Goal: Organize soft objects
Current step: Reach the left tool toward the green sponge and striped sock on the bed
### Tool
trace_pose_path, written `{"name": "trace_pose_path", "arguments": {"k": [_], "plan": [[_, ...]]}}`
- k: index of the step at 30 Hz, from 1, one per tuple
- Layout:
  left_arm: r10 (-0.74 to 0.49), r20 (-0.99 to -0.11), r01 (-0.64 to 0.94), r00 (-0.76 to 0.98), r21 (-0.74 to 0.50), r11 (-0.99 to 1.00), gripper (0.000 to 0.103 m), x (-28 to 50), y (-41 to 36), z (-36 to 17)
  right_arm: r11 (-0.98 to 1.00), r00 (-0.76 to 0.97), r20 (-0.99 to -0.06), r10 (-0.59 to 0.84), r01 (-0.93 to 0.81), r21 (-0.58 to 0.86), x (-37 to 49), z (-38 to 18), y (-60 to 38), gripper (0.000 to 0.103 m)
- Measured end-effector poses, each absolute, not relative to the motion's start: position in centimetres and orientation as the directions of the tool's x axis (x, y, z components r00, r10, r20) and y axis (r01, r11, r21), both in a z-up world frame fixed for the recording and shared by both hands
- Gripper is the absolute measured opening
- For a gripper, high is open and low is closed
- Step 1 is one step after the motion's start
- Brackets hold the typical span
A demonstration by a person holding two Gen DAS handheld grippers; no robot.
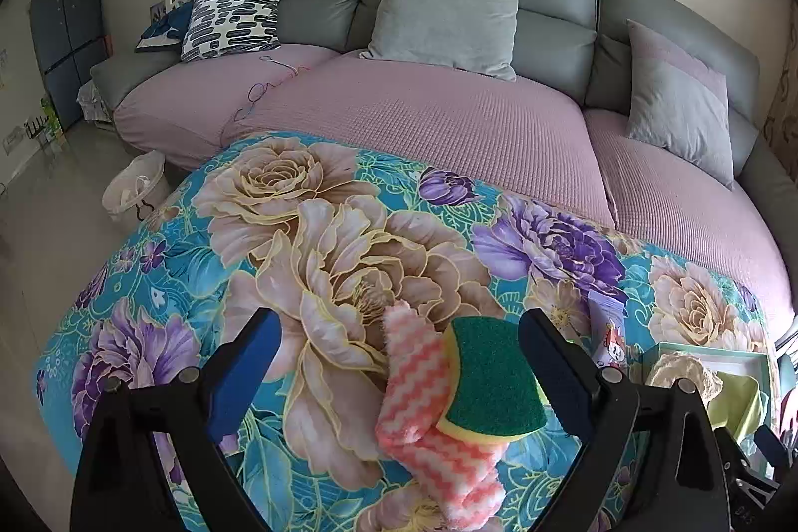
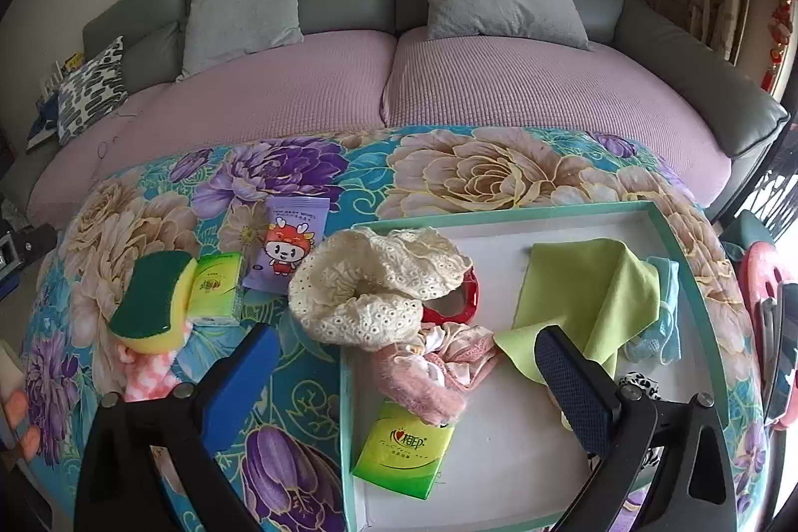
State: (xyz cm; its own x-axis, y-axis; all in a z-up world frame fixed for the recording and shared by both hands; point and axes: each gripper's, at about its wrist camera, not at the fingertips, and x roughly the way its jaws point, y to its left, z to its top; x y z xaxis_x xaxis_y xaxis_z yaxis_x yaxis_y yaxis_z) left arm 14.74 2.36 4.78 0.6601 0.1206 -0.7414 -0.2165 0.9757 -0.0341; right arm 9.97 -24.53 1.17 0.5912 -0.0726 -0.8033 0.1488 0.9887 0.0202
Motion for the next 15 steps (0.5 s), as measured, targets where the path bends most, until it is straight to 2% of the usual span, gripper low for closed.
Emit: {"name": "trace_pose_path", "arguments": {"k": [15], "plan": [[0.076, -0.775, -0.203, 0.628, -0.068, 0.977, 0.096, 13.2, 3.6, 3.5, 0.997, 0.576, -0.817, -0.019, 0.075, 0.029, 11.0, 0.0, -19.7, 0.103]]}}
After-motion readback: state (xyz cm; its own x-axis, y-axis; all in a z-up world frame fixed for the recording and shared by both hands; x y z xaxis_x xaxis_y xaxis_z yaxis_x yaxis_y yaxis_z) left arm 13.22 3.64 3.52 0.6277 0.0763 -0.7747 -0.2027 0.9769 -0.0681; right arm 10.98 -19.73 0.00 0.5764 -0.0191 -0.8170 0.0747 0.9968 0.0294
